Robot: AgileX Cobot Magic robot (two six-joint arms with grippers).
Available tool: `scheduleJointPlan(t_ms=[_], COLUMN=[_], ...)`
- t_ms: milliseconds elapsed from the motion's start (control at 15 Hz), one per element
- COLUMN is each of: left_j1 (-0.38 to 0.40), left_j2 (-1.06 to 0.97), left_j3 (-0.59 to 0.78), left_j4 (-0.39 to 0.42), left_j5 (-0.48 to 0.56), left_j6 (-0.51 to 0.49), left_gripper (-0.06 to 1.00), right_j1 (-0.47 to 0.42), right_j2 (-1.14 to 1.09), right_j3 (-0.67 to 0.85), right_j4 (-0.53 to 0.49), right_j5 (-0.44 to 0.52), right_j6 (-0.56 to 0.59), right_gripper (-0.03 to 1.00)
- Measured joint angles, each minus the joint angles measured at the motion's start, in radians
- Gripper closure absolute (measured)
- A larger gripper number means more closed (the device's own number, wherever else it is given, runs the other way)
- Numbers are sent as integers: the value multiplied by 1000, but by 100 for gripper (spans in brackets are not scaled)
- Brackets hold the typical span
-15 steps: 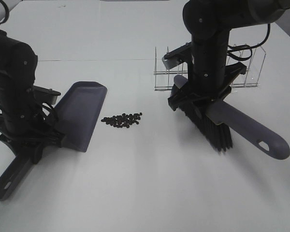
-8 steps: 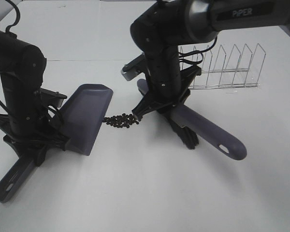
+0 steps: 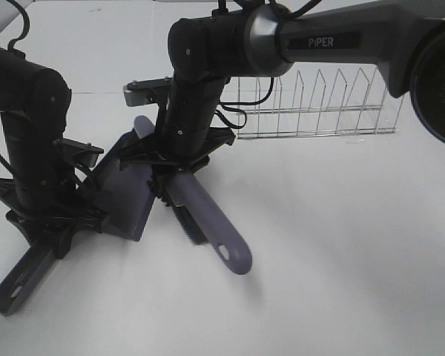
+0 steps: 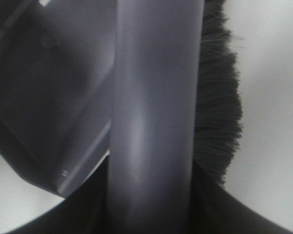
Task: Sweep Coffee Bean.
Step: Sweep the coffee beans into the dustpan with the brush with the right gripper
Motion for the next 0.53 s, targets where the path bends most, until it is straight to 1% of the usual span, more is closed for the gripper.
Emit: scheduleJointPlan(t_ms=[133,200,267,400,533], left_j1=[0,0,0,0,0], left_j2=[0,0,0,0,0], left_j3=[0,0,0,0,0], left_j4=[-4,-8,-13,-22,-26], left_j5=[2,3,4,7,10], left_j6=[0,0,0,0,1], left_gripper=[62,62,62,62,62], right_j1=[0,0,0,0,0], right_j2=[3,5,8,13,5], right_j3=[0,0,0,-2,-22], right_j4=[116,171,216,273,319], right_j5=[-85,-111,-123,-129,-102], right_j6=[-4,-13,-35,-82,-146], right_gripper=[66,66,66,66,66])
